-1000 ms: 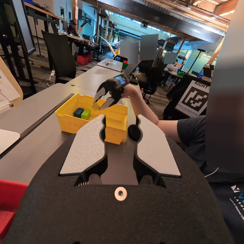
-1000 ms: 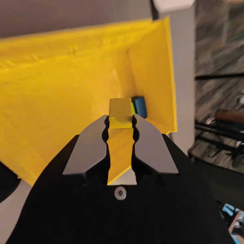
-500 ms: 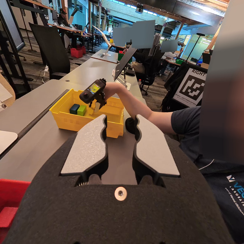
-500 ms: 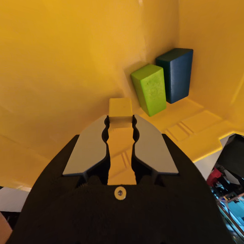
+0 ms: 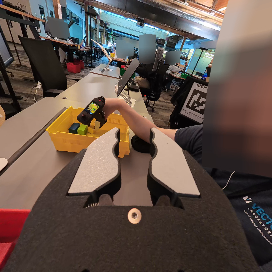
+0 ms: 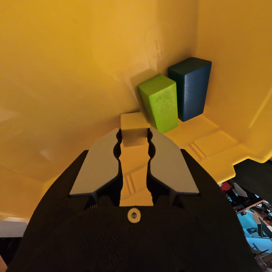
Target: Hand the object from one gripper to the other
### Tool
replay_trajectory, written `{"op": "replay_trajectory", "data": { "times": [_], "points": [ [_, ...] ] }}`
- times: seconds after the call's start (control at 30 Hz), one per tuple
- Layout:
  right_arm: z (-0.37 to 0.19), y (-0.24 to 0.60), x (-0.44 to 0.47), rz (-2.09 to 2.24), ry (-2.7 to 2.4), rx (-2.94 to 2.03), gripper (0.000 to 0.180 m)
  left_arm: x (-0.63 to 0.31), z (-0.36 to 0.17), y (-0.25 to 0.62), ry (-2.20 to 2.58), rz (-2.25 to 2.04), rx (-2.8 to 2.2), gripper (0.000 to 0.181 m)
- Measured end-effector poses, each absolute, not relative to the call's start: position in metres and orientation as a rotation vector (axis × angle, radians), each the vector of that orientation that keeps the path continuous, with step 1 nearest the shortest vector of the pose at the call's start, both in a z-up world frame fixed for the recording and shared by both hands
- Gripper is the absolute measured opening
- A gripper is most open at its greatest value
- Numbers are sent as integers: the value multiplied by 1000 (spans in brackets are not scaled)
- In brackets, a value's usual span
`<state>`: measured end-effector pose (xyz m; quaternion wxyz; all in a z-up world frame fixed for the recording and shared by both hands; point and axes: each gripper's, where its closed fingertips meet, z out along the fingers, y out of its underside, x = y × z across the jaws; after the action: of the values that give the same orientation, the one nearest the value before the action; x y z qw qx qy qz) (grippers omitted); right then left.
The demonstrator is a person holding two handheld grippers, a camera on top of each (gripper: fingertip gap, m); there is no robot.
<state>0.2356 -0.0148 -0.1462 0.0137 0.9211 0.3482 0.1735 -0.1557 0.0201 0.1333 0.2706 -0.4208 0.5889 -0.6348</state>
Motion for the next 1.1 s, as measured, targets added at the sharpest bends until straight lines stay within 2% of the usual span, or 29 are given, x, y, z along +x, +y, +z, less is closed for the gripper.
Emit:
{"op": "replay_trajectory", "data": {
  "times": [0.43, 0.7, 0.83, 1.1],
  "points": [
    [-132, -14, 237, 610, 1074, 2925, 36, -171, 123, 30, 1630, -1588, -1203, 38],
    [-78, -13, 214, 725, 1213, 3104, 35, -202, 19, 118, 1697, -773, -1739, 38],
    [-64, -14, 207, 800, 1287, 3112, 35, -207, -32, 125, 1820, -645, -1925, 35],
    [-63, -19, 220, 823, 1221, 3122, 35, -199, -102, 138, 1933, -404, -2191, 50]
  ]
}}
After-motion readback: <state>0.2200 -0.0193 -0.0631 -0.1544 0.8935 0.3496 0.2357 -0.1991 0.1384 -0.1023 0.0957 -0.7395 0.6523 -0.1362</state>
